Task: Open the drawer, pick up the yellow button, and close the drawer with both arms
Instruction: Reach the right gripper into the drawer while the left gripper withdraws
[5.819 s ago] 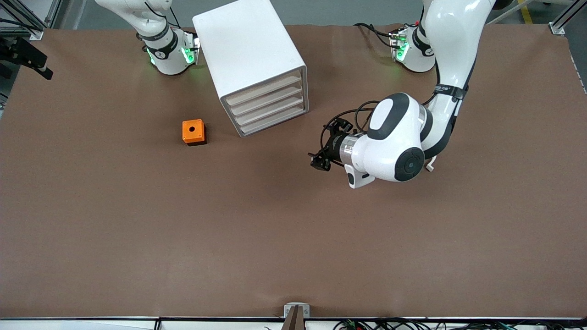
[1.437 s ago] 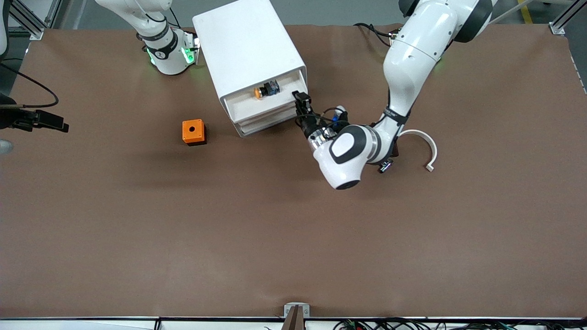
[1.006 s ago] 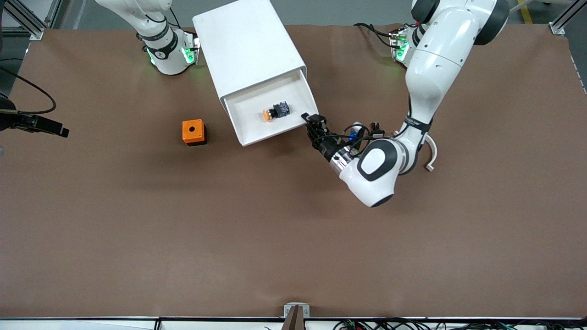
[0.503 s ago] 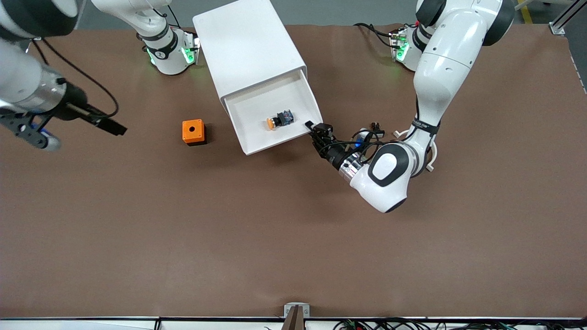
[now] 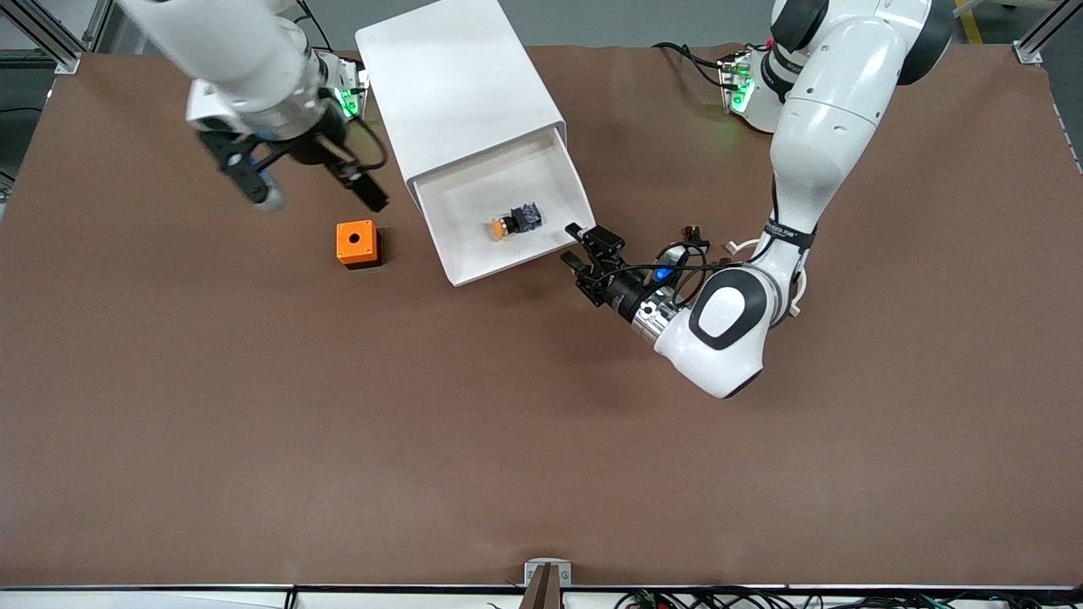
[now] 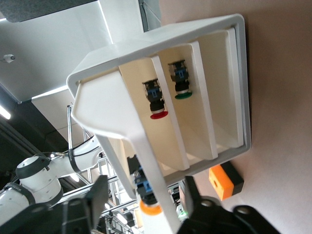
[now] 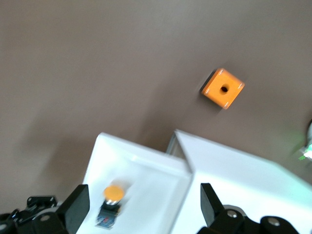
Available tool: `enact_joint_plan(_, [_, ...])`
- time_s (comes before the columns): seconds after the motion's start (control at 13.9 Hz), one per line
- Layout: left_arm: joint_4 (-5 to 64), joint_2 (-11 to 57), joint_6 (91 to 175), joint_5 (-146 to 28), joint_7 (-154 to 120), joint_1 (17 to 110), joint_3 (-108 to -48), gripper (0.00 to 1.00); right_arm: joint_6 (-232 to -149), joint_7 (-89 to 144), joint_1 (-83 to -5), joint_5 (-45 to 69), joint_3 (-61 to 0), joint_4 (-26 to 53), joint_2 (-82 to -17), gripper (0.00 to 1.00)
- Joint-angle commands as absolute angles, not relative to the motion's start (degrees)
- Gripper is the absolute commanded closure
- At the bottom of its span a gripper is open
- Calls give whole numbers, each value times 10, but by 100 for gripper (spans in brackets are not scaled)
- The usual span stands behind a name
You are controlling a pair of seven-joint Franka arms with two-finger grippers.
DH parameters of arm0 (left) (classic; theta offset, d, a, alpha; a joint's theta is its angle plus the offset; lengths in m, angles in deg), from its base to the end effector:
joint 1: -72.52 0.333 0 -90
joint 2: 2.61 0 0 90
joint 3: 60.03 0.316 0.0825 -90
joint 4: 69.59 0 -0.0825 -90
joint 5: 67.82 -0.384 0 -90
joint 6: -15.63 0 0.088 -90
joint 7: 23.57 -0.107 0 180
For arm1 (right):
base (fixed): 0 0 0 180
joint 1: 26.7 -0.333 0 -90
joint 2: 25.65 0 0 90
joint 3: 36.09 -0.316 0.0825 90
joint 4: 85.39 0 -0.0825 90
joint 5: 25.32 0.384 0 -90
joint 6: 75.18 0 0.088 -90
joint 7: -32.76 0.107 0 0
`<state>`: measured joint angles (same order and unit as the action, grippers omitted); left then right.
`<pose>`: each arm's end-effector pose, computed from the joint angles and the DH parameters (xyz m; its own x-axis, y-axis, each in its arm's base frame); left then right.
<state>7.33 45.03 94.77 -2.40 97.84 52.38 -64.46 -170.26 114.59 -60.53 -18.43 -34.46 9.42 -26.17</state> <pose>0.5785 -0.3719 0.2632 -0.6036 0.7205 -0.3413 0.3610 -0.1347 -0.9228 0.4700 0.3101 0.5880 0.6354 -0.7630 -0.1187 -0.7693 -0.6388 -0.0120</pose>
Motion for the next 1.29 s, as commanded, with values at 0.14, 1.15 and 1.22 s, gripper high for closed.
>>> enact_joint_plan(0.14, [38, 439, 947, -8, 887, 536, -648, 0, -1796, 1301, -698, -196, -335, 130, -301, 0])
enact_joint_plan(1.15, [-19, 385, 979, -128, 415, 550, -609, 0, -1879, 1460, -782, -242, -335, 110, -428, 0])
enact_joint_plan(1.22, [-19, 382, 986, -154, 401, 550, -609, 0, -1880, 1460, -782, -242, -335, 109, -434, 0])
